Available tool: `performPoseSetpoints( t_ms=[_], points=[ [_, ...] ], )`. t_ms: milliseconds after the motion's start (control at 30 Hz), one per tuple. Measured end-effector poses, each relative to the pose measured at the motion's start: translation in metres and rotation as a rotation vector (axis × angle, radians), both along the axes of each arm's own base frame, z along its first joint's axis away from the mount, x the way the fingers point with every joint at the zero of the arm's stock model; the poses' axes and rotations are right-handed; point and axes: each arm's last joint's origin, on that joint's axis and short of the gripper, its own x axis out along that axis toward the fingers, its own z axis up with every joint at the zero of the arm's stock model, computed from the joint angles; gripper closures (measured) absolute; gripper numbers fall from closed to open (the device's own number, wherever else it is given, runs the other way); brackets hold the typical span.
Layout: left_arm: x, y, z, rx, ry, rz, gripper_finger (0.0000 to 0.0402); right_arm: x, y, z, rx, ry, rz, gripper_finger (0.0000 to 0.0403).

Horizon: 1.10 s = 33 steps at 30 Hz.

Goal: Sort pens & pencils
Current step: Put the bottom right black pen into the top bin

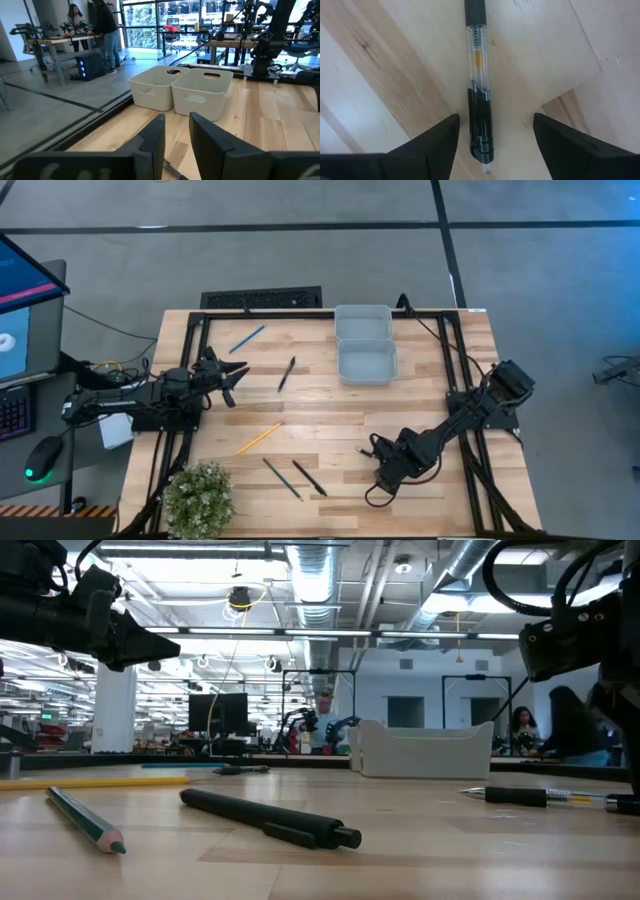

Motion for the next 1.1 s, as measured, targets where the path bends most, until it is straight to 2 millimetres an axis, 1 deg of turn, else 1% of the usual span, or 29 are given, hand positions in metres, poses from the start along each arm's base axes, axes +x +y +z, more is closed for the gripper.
performPoseSetpoints(
  t_ms=[100, 333, 467, 800, 933, 1100],
  points=[
    [0.0000, 0.0000, 0.0000, 0.000, 0.000, 0.000, 0.0323, 0.0005, -0.0004, -0.0003, -0.018, -0.017, -0.009, 0.0127],
    [0.0000, 0.0000, 0.0000, -0.002, -0.001, 0.000, 0.0323, 0.0014, -0.0006, -0.0001, -0.018, -0.037, -0.132, 0.0127],
    [0.0000, 0.0000, 0.0000, -0.004, -0.002, 0.000, 0.0323, 0.0010, -0.0009, 0.0001, -0.031, -0.031, -0.089, 0.0127],
    [0.0000, 0.0000, -0.0001, -0.017, -0.009, 0.000, 0.0323, 0.0008, -0.0014, -0.0018, -0.042, -0.021, -0.084, 0.0129],
    [0.0000, 0.0000, -0.0001, -0.017, -0.008, 0.000, 0.0323, 0.0009, -0.0012, -0.0018, -0.040, -0.021, -0.062, 0.0144],
    [0.0000, 0.0000, -0.0001, -0.012, -0.006, 0.000, 0.0323, 0.0021, -0.0003, -0.0021, -0.029, -0.029, -0.019, 0.0181]
  ],
)
